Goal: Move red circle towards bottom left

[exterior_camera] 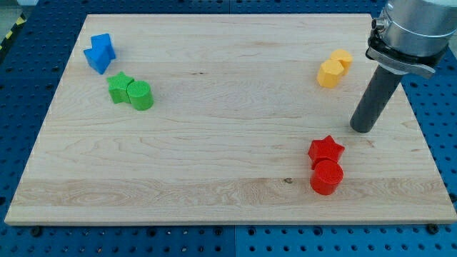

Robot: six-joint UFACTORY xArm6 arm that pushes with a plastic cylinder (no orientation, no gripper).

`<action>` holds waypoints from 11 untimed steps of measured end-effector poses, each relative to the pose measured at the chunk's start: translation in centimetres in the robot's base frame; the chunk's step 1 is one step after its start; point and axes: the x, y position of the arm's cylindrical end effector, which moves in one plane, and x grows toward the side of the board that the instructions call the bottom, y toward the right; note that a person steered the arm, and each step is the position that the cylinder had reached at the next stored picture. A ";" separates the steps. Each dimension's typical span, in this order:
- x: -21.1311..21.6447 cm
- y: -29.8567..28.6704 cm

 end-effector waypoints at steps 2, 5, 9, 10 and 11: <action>2.4 0.0; 6.6 0.0; 7.3 -0.2; 8.0 -0.9; 8.7 -1.3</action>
